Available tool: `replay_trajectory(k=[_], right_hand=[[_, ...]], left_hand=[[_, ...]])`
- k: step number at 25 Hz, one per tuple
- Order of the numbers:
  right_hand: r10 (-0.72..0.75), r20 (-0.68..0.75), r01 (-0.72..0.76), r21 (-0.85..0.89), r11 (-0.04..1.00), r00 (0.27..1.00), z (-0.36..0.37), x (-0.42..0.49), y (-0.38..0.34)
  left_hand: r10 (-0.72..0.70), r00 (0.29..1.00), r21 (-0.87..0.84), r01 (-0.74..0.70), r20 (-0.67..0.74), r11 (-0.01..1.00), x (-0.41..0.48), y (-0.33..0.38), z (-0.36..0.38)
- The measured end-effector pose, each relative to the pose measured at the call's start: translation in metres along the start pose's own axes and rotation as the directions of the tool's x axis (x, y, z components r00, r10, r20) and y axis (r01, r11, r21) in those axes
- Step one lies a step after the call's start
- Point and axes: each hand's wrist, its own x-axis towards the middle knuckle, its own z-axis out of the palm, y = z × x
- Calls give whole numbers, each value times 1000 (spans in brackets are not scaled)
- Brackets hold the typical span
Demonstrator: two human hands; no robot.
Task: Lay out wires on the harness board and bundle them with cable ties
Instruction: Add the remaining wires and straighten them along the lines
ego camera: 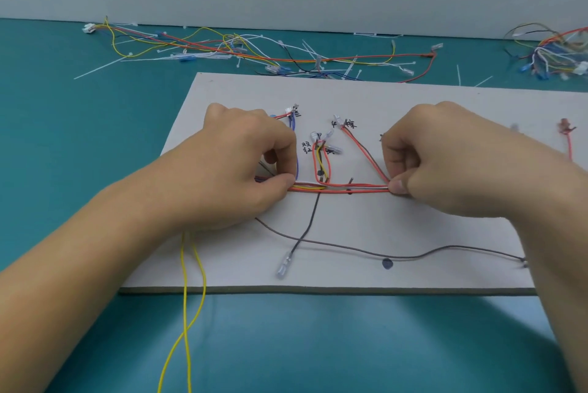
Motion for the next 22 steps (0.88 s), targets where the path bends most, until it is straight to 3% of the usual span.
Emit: replay_trajectory(k=[3,9,14,19,22], right_hand=[[-28,-52,28,0,1000,998,8,-2,-11],[-67,-132,93,205,974,989,29,11,-42],[-19,-55,35,303,952,998,20,9,-22],[-31,-46,43,290,956,998,19,11,-19],[-38,-49,51,303,951,998,20,10,-17]], left_hand=[[2,999,36,-3,36,999,-4,-6,-7],[-259,958,86,250,122,964,-16,-38,-44],[-258,961,70,252,100,965,-17,-36,-42],[-273,950,4,276,154,961,-16,-43,-45],[-265,959,17,265,100,964,-17,-50,-50]])
